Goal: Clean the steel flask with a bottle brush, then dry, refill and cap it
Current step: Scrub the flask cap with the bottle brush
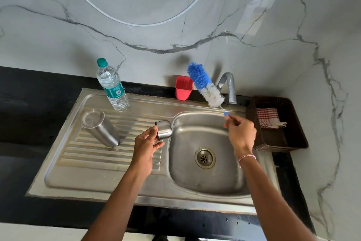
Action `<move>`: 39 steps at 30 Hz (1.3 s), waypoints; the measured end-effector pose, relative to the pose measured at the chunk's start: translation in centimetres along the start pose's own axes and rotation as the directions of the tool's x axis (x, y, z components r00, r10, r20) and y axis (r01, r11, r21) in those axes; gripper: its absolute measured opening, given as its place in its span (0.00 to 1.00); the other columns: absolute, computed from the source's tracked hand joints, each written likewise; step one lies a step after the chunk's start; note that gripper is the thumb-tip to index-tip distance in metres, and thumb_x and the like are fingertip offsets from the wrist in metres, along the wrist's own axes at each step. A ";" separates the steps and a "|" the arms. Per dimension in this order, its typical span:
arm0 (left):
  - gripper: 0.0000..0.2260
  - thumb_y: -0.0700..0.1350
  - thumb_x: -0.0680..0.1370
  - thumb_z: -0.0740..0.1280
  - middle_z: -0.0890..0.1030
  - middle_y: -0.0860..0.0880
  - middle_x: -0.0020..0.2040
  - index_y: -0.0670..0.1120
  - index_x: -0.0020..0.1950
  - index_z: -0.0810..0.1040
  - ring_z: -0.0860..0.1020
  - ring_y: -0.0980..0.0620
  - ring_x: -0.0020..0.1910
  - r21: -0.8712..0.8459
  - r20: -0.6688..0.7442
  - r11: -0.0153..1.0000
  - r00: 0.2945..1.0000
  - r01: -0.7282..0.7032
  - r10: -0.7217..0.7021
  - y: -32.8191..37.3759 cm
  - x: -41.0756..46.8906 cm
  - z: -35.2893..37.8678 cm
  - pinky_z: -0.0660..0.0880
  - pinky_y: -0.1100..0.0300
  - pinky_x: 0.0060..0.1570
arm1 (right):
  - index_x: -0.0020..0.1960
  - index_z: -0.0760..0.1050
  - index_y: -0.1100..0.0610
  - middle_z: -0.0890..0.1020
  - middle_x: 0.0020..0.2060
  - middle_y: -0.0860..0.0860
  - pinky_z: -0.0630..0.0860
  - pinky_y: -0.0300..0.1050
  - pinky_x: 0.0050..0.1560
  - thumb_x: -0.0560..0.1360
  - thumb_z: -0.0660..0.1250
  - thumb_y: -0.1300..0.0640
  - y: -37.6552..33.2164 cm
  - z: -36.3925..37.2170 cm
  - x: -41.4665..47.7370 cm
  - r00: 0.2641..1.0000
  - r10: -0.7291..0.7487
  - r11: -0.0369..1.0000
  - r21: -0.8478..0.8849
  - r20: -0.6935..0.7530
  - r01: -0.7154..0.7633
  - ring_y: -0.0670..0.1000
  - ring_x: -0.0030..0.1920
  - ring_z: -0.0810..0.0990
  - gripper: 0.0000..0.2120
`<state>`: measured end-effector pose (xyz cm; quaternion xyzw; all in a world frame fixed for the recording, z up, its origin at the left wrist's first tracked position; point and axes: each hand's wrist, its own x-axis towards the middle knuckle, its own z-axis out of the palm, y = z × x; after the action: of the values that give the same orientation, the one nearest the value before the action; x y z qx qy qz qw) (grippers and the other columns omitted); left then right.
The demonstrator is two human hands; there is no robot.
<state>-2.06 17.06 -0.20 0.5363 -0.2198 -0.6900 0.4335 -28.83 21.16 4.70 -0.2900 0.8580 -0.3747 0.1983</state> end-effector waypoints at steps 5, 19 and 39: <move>0.04 0.45 0.83 0.68 0.84 0.45 0.48 0.47 0.51 0.82 0.83 0.46 0.53 0.037 0.032 0.999 0.999 -0.024 0.023 -0.1 -0.2 1.0 0.79 0.53 0.51 | 0.48 0.85 0.46 0.85 0.33 0.42 0.76 0.43 0.40 0.78 0.71 0.46 2.2 -0.5 -1.1 1.000 -0.020 0.997 0.072 0.002 0.020 0.46 0.40 0.83 0.06; 0.06 0.43 0.85 0.65 0.85 0.41 0.56 0.44 0.55 0.80 0.84 0.43 0.56 0.097 0.014 0.995 1.000 0.007 -0.008 -0.3 0.5 4.3 0.82 0.55 0.54 | 0.36 0.83 0.51 0.73 0.25 0.47 0.67 0.45 0.34 0.79 0.62 0.35 8.5 -3.3 -7.3 0.976 0.075 0.992 0.083 0.206 -0.094 0.47 0.29 0.69 0.25; 0.11 0.36 0.86 0.61 0.88 0.48 0.46 0.45 0.49 0.81 0.87 0.53 0.45 0.041 0.074 0.998 0.996 0.045 -0.048 -1.5 -1.7 8.0 0.79 0.59 0.53 | 0.29 0.68 0.57 0.72 0.26 0.54 0.72 0.54 0.39 0.78 0.62 0.52 13.7 -2.7 -10.6 0.937 0.297 0.934 -0.258 0.184 -0.245 0.60 0.34 0.67 0.20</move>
<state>-9.97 17.99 2.23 0.5235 -0.2371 -0.7150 0.3980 -27.12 37.00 -2.65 -0.2291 0.9003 -0.2065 0.3071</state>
